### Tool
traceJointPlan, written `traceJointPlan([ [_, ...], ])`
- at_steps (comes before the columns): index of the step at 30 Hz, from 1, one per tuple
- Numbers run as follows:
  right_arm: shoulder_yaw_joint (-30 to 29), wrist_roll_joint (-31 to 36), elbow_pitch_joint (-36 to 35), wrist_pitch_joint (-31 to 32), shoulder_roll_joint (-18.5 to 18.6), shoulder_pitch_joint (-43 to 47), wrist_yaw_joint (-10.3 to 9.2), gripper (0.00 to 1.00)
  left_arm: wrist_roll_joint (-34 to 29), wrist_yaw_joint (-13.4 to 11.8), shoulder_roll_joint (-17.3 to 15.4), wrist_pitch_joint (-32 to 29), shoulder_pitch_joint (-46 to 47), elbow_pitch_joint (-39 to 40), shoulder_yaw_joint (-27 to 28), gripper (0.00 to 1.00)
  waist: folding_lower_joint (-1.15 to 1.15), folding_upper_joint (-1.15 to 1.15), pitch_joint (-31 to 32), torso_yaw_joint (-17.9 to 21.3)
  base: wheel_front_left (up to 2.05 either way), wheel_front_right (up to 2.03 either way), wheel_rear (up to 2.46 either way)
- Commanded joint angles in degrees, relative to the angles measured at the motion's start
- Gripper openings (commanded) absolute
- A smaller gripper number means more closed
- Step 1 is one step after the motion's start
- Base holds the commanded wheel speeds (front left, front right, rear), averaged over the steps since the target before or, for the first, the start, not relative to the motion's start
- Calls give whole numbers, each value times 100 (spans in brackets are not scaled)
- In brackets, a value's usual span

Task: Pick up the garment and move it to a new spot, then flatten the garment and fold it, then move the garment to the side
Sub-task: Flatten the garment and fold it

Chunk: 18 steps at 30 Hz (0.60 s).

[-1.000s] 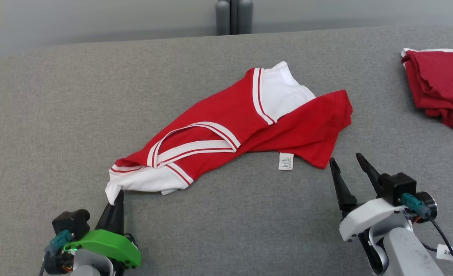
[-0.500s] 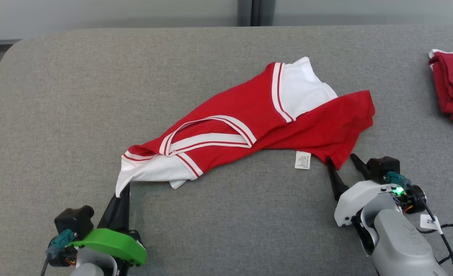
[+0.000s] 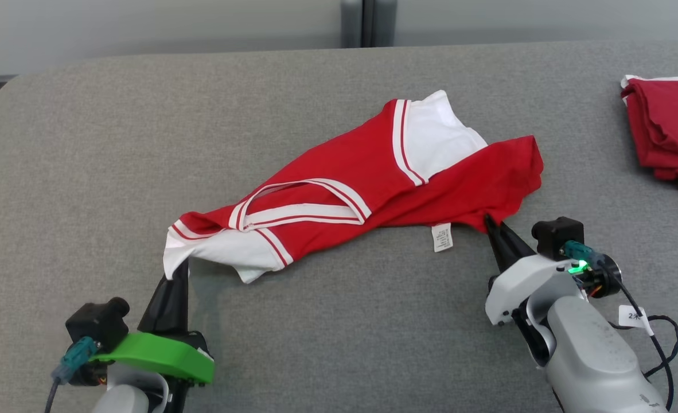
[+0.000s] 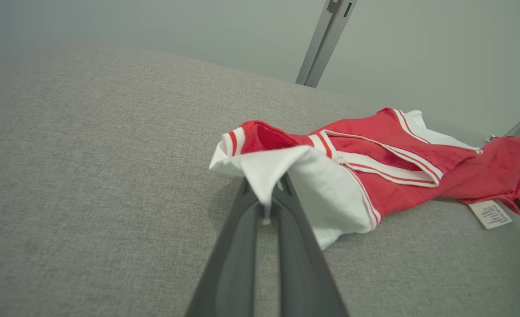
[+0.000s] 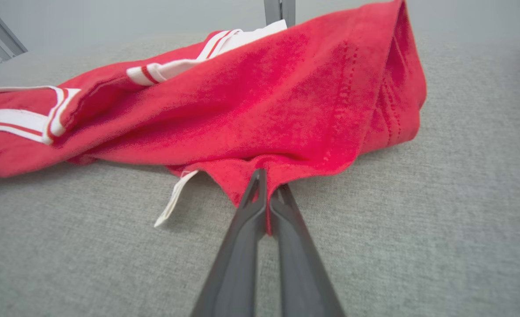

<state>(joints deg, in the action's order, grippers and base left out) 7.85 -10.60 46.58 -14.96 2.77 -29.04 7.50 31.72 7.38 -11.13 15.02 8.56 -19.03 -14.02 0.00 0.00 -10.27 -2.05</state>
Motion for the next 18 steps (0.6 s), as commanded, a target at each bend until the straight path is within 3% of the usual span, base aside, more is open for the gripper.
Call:
traceJointPlan([
  [1,-23,-73,-199,-22,22,79,-3,0,123,21,-51,19,-45,142,8,0,0,0,125,103,0,0,0],
  [10,-229,-237,-1874,108,23,351,-3,0,996,21,-481,-280,52,1463,98,0,0,0,648,437,0,0,0],
  [18,-630,-193,-4312,1123,22,640,-3,0,1854,-155,-837,-1199,216,3146,493,0,0,0,1052,697,0,0,0],
])
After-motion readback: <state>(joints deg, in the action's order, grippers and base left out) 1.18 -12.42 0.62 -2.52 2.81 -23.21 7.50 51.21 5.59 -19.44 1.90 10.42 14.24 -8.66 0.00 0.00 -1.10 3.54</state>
